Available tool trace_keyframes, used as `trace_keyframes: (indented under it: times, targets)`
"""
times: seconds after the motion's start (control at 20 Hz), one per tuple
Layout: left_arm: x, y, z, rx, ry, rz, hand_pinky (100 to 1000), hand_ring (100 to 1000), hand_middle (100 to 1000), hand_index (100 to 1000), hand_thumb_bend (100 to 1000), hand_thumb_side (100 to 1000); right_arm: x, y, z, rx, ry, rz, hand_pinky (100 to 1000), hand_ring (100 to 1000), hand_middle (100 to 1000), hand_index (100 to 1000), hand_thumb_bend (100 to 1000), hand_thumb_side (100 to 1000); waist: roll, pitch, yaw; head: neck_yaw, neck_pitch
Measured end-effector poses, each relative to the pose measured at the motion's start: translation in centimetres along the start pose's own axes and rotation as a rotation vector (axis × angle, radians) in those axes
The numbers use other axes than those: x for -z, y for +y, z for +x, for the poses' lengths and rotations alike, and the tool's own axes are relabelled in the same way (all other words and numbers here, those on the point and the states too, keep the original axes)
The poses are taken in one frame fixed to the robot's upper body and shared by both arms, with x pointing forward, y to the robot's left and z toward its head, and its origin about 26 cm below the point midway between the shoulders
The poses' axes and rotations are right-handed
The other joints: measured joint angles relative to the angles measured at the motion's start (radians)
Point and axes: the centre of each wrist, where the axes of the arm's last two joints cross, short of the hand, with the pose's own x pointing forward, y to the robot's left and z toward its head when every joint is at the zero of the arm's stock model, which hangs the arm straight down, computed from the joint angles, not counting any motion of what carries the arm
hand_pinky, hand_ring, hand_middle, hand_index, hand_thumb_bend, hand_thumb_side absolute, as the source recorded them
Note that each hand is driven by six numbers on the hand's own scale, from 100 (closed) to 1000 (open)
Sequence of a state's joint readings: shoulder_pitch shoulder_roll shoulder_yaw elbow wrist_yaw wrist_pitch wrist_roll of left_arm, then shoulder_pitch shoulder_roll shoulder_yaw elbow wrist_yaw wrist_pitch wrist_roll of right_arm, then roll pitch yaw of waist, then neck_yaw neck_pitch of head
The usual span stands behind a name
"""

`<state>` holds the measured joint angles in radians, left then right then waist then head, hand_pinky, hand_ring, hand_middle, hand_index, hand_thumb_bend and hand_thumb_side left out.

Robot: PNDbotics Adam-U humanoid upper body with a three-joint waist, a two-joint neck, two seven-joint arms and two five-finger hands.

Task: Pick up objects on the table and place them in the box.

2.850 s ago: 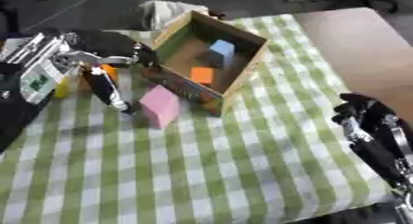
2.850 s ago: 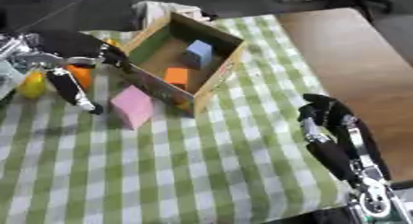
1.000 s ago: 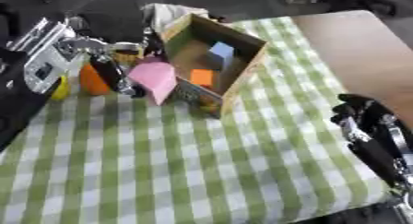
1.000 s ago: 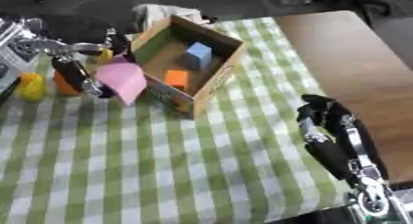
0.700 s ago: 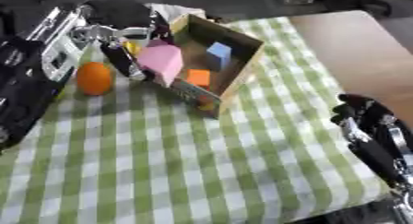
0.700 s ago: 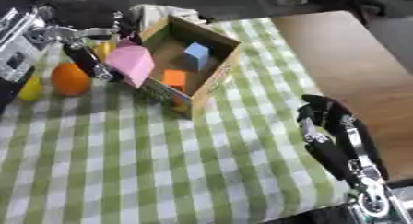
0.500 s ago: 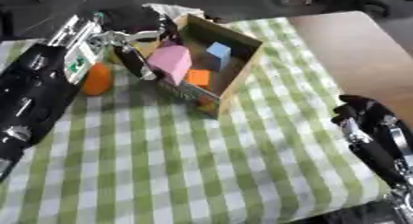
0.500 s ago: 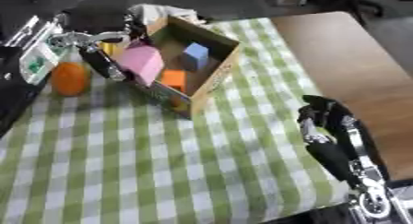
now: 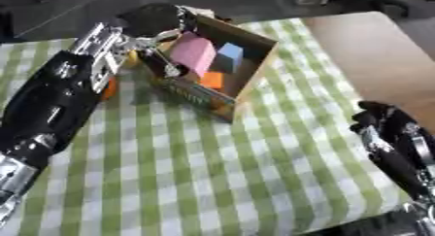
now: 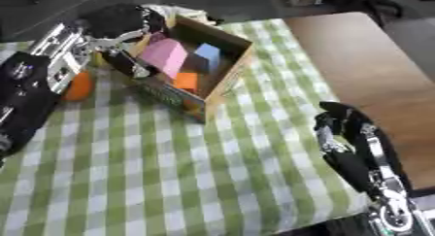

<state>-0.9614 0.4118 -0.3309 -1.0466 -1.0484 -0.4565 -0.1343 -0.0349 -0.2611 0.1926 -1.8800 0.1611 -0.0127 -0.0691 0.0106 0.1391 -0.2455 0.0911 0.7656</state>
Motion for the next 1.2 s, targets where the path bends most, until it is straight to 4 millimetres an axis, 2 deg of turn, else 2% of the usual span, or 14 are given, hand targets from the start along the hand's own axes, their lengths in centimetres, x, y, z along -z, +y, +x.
trace_keyframes:
  times: [0.15, 0.4, 0.5, 0.65, 0.95, 1.2]
  targets:
    - [0.3, -0.4, 0.2, -0.007, 0.006, 0.000, 724, 645, 641, 782, 445, 159, 0.0, 0.0, 0.0, 0.001, -0.001, 0.004, 676, 614, 610, 788, 100, 528, 0.000, -0.001, -0.002, 0.000, 0.000]
    - [0.8, -1.3, 0.7, -0.012, -0.023, -0.062, 769, 723, 755, 871, 540, 199, 0.0, 0.1, 0.0, 0.003, -0.001, 0.005, 676, 614, 610, 788, 100, 528, 0.000, -0.001, -0.007, 0.000, 0.000]
    - [0.9, -1.5, 0.8, -0.005, -0.044, -0.105, 789, 742, 782, 894, 588, 206, 0.0, 0.1, 0.0, 0.003, -0.001, 0.005, 676, 614, 610, 788, 100, 528, 0.000, -0.001, -0.007, 0.000, 0.000]
    - [0.9, -1.5, 0.9, 0.007, -0.070, -0.167, 799, 748, 796, 906, 607, 212, 0.0, 0.1, 0.0, 0.003, -0.001, 0.005, 676, 614, 610, 788, 100, 528, 0.001, -0.001, -0.007, 0.000, 0.000]
    - [-0.1, 0.9, 0.1, 0.032, -0.081, -0.181, 794, 732, 769, 890, 578, 209, 0.0, 0.1, 0.0, 0.002, 0.000, 0.003, 676, 614, 610, 787, 100, 527, 0.003, -0.004, 0.002, -0.008, 0.000]
    - [-3.1, 3.7, -2.4, 0.032, -0.003, -0.153, 786, 718, 750, 880, 578, 210, -0.1, 0.0, -0.1, 0.001, 0.005, -0.006, 676, 614, 610, 787, 100, 530, 0.011, -0.010, 0.020, -0.021, 0.000]
